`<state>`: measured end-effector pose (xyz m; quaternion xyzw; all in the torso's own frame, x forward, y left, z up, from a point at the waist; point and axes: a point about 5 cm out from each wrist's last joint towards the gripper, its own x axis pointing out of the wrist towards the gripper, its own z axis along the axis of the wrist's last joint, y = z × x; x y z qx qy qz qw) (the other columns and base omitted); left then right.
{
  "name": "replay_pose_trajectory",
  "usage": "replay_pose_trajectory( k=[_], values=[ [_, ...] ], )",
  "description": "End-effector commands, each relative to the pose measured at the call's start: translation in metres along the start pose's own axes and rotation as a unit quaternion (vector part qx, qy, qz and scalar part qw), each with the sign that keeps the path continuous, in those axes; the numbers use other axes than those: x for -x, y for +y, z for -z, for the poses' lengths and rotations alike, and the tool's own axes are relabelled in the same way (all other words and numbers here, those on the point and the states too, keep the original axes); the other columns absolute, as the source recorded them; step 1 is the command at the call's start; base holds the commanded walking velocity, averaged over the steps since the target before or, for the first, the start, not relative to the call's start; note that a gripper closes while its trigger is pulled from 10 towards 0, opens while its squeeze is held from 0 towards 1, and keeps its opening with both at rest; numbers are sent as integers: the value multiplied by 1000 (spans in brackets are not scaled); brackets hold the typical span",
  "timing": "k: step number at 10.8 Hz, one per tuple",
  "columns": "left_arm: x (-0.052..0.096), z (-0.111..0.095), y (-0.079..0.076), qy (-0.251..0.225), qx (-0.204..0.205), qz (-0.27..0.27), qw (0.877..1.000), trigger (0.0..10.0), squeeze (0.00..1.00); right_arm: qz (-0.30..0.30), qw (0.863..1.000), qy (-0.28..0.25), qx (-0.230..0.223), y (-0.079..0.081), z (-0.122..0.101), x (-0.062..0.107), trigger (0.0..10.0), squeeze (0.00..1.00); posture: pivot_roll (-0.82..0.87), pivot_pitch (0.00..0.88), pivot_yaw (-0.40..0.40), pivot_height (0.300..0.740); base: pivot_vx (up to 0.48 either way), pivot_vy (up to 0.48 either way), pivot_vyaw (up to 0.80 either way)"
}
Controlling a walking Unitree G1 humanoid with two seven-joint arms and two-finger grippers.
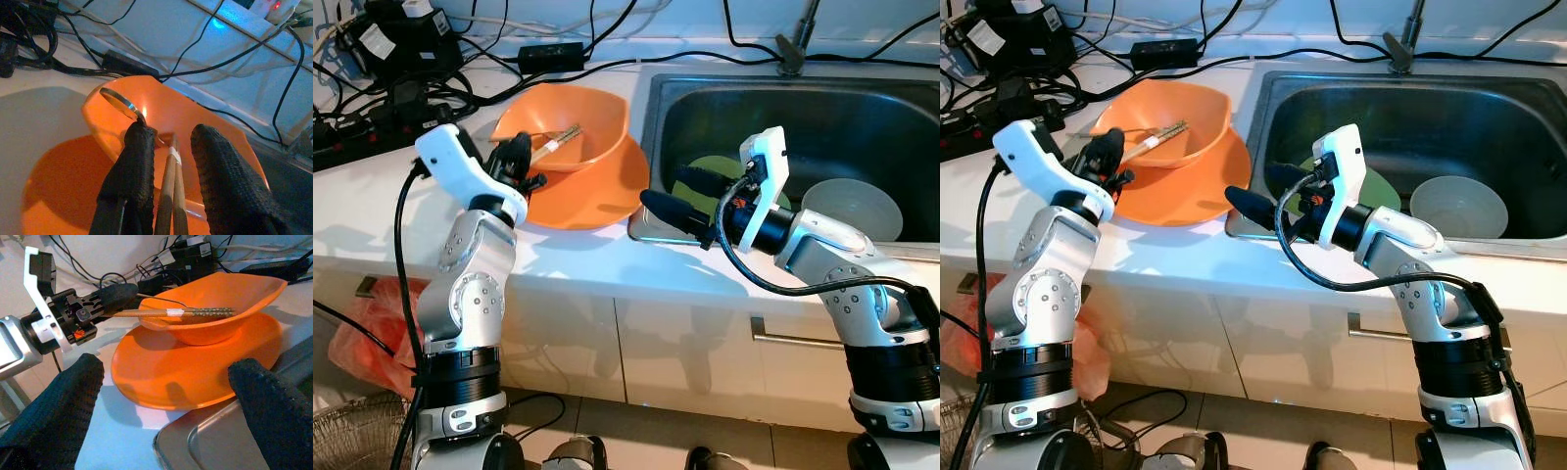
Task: Kitchen organization
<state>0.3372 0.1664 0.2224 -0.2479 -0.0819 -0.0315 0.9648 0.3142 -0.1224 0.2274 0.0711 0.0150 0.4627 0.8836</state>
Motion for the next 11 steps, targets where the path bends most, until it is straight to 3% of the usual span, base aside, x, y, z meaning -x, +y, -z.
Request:
replay_pose_trajectory(
  k=[1, 2, 3, 11],
  values=[
    [1, -2, 0, 2, -5, 4, 1000, 10000, 0, 1, 1000, -3, 10, -1, -4, -1, 10000, 0, 47, 123, 80, 740, 0, 0, 0],
    [2, 1, 2, 12, 4, -2, 1000, 10000, 0, 1, 1000, -3, 11, -1, -4, -1, 10000, 0, 45, 123, 78, 740, 0, 0, 0],
    [1, 1, 2, 13, 39, -3, 999, 0, 0, 2, 1000, -3, 11, -1, -4, 0, 10000, 0, 44, 123, 78, 740, 0, 0, 0],
    [-2, -4, -13, 23, 155, 37, 987, 0, 0, 3, 1000, -5, 14, -3, -6, -2, 10000, 0, 46, 113, 77, 740, 0, 0, 0]
  ],
)
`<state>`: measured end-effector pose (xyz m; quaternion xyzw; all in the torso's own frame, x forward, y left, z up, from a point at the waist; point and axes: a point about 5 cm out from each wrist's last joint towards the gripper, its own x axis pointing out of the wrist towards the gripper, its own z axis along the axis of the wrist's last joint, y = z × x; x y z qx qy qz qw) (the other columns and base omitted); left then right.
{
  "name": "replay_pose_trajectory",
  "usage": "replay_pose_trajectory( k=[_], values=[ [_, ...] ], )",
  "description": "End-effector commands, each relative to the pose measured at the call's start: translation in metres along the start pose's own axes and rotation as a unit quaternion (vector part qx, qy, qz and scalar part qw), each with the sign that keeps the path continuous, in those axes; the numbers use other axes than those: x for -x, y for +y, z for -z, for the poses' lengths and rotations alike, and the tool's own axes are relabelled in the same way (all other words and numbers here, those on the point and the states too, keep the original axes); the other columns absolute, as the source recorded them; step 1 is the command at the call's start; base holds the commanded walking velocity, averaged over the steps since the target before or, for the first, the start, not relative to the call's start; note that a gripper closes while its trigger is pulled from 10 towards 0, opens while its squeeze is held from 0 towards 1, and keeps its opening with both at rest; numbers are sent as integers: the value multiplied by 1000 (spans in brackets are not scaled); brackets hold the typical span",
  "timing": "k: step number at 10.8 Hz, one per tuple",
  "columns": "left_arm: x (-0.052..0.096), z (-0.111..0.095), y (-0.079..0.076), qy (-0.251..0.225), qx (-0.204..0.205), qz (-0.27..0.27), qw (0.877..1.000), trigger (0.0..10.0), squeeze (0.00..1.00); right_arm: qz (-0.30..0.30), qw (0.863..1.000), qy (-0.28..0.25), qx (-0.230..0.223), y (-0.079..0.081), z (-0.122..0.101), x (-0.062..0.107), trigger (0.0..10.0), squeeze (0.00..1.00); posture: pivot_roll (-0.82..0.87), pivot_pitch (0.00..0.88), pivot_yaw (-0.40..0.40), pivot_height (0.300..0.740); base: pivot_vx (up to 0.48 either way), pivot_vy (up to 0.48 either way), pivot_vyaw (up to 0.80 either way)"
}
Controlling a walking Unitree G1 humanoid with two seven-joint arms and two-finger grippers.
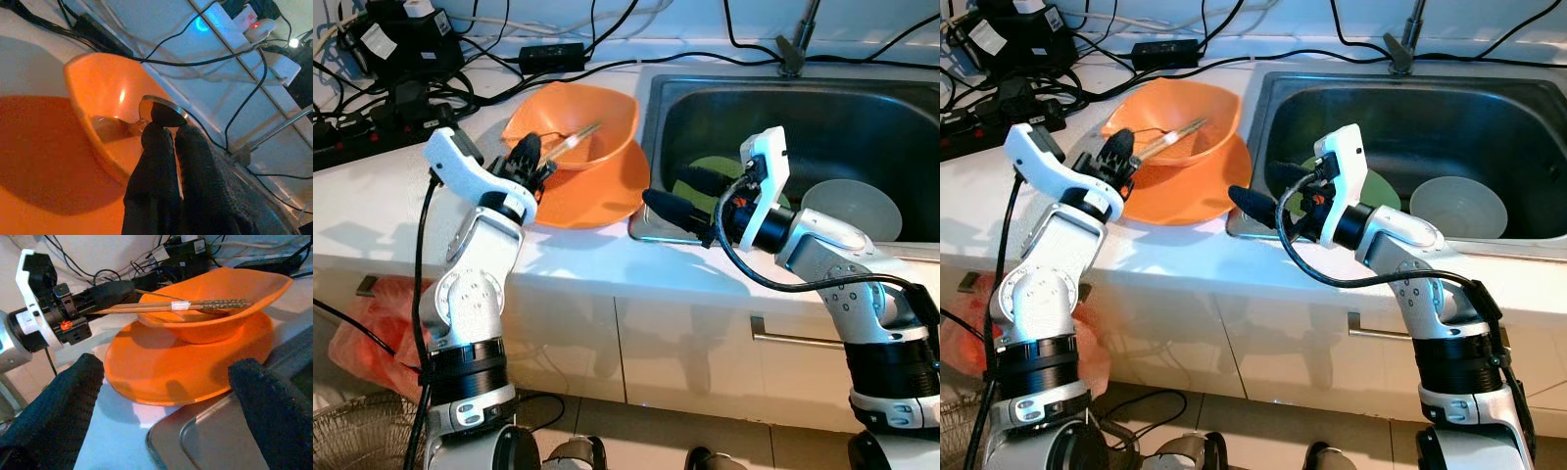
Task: Kitchen organization
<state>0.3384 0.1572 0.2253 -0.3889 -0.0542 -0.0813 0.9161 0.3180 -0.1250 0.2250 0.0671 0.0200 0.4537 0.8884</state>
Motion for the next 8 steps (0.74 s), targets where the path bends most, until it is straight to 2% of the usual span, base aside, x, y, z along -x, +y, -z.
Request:
replay_pose_trajectory(
  k=[1, 2, 4, 5, 6, 8],
  values=[
    [0, -6, -6, -8, 2, 9, 1000, 0, 0, -8, 1000, -11, 12, 2, -7, -2, 10000, 0, 47, 113, 77, 740, 0, 0, 0],
    [0, -10, -8, -18, 2, 12, 1000, 0, 0, -8, 1000, -11, 12, 2, -8, -2, 10000, 0, 46, 113, 78, 740, 0, 0, 0],
    [-1, -19, -11, -40, -29, 15, 999, 0, 0, -8, 1000, -12, 13, 1, -8, -2, 10000, 0, 45, 109, 79, 740, 0, 0, 0],
    [-2, -17, -14, -26, -19, 24, 999, 0, 0, -7, 1000, -12, 13, 1, -8, -2, 10000, 0, 45, 108, 80, 740, 0, 0, 0],
    [-1, -2, -21, 19, 14, 52, 998, 0, 0, -7, 1000, -12, 13, 1, -8, -2, 10000, 0, 46, 107, 79, 740, 0, 0, 0],
    [6, 7, -38, 44, 25, 119, 992, 0, 0, -7, 1000, -12, 12, 0, -8, -2, 10000, 0, 46, 106, 78, 740, 0, 0, 0]
  ],
)
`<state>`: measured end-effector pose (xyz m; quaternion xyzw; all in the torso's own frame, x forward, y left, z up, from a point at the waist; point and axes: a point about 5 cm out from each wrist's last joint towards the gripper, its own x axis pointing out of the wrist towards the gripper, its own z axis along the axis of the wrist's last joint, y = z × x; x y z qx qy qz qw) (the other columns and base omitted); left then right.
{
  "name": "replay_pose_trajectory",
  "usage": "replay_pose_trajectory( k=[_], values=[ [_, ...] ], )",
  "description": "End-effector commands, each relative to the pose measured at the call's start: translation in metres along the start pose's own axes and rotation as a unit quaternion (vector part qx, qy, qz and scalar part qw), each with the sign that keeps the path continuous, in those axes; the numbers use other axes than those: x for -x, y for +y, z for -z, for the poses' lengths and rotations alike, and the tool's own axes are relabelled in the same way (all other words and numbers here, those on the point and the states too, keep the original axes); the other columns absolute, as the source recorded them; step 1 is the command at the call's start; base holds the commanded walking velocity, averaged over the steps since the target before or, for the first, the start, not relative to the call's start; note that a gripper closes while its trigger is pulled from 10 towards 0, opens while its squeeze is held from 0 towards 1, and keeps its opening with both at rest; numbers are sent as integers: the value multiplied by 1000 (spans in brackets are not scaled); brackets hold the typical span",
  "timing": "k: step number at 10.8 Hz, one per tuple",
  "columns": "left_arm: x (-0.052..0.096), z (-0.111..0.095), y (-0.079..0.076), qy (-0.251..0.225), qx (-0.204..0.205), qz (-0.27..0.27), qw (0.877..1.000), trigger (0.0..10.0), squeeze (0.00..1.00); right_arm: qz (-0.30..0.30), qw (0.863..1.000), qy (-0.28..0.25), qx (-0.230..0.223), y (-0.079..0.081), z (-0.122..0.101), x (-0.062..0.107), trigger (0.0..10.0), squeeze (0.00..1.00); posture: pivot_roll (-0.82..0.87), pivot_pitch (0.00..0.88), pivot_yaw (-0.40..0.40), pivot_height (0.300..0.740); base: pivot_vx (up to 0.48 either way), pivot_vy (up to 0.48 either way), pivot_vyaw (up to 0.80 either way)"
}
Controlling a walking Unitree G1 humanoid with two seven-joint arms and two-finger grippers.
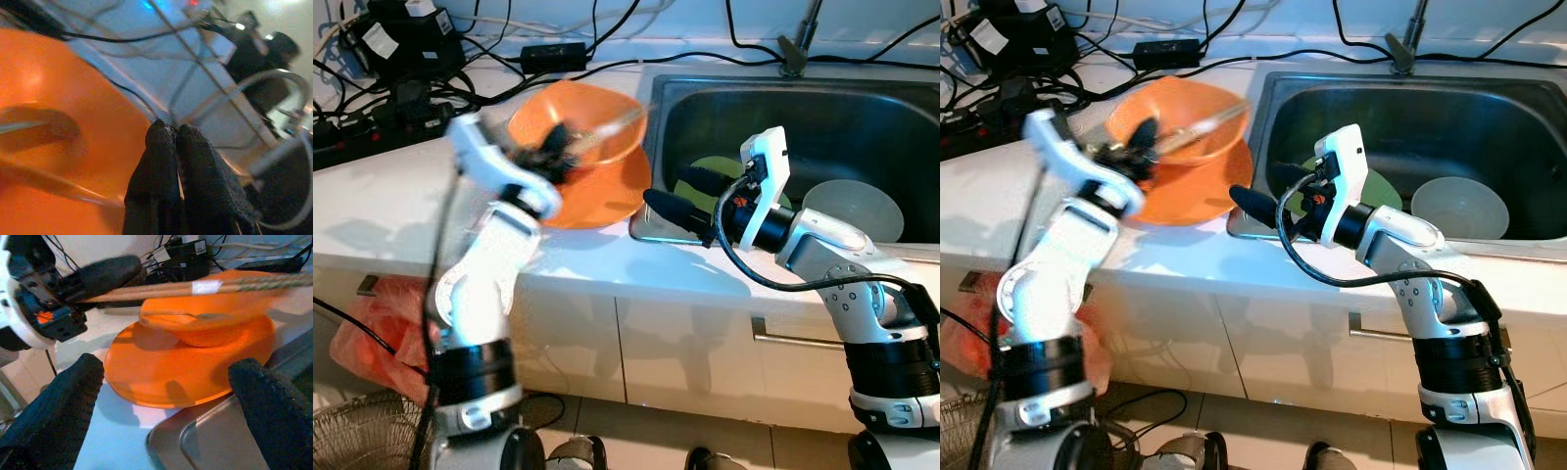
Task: Kitchen organization
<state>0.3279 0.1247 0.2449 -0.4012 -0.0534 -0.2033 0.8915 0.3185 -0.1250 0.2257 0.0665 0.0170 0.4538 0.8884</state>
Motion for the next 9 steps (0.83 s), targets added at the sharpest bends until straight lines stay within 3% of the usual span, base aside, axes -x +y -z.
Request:
replay_pose_trajectory(
  k=[1, 5, 7, 9],
  values=[
    [2, -3, -4, -1, -11, 15, 1000, 0, 0, -7, 1000, -10, 10, 1, -7, -2, 10000, 0, 46, 106, 78, 740, 0, 0, 0],
    [-1, -4, -15, -11, -2, 56, 998, 0, 0, -3, 1000, -27, -15, 1, -10, -3, 10000, 0, 42, 106, 80, 740, 0, 0, 0],
    [0, -4, -14, -25, 14, 71, 997, 0, 0, 17, 992, -76, -96, -3, -18, -7, 10000, 0, 41, 107, 76, 740, 0, 0, 0],
    [-1, 6, -16, -9, 26, 93, 995, 0, 0, 35, 982, -114, -149, -9, -26, -11, 10000, 0, 39, 108, 74, 740, 0, 0, 0]
  ],
)
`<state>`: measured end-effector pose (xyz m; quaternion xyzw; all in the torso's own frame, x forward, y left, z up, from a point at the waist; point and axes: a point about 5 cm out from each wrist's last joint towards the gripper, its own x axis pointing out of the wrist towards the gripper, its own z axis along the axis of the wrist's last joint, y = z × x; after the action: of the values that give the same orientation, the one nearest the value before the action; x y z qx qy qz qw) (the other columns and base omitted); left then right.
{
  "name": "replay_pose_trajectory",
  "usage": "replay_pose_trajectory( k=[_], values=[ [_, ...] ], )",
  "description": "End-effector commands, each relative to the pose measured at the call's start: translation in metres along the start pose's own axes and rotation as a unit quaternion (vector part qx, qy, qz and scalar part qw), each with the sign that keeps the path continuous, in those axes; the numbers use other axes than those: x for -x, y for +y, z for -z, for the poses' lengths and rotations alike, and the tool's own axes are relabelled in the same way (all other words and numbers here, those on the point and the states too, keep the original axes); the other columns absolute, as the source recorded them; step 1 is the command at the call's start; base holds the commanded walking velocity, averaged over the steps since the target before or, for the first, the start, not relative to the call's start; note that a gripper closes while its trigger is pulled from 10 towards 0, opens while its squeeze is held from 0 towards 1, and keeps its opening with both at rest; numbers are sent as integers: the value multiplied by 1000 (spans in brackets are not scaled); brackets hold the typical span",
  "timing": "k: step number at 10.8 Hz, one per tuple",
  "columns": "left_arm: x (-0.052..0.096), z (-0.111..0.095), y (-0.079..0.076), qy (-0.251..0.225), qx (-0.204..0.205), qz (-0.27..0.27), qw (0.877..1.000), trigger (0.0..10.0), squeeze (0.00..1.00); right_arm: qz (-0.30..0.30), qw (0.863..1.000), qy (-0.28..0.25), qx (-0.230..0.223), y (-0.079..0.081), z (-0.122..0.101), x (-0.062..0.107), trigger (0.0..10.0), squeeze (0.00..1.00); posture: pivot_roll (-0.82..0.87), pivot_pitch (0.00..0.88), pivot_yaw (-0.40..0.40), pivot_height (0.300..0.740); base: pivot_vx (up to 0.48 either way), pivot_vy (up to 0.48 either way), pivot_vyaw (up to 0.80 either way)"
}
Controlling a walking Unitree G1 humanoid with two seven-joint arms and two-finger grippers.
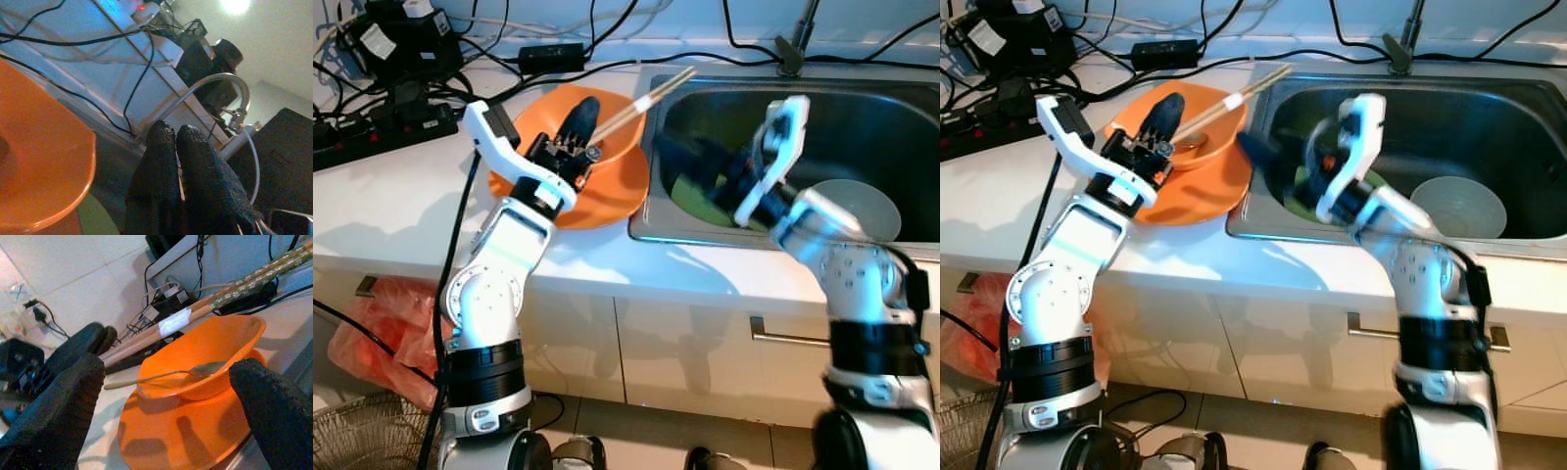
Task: Kitchen organization
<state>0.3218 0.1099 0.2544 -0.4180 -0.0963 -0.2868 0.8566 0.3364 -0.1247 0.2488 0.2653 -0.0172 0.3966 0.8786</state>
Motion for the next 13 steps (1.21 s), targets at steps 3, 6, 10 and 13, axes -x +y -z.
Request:
replay_pose_trajectory(
  k=[3, 6, 10, 13],
  values=[
    [-1, 22, -10, 51, 26, 56, 997, 0, 0, 15, 996, -62, -65, -1, -17, -8, 10000, 0, 28, 112, 83, 740, 0, 0, 0],
    [-1, 34, -19, 71, 42, 80, 993, 0, 0, 31, 991, -95, -92, -4, -23, -12, 0, 0, 28, 115, 85, 740, 0, 0, 0],
    [2, 34, -15, 72, 42, 74, 994, 0, 0, 8, 985, -135, -107, 1, -37, -10, 0, 0, 28, 118, 81, 740, 0, 0, 0],
    [2, 37, -13, 76, 42, 67, 994, 0, 0, 9, 984, -139, -110, 0, -39, -10, 0, 0, 26, 118, 80, 740, 0, 0, 0]
  ],
)
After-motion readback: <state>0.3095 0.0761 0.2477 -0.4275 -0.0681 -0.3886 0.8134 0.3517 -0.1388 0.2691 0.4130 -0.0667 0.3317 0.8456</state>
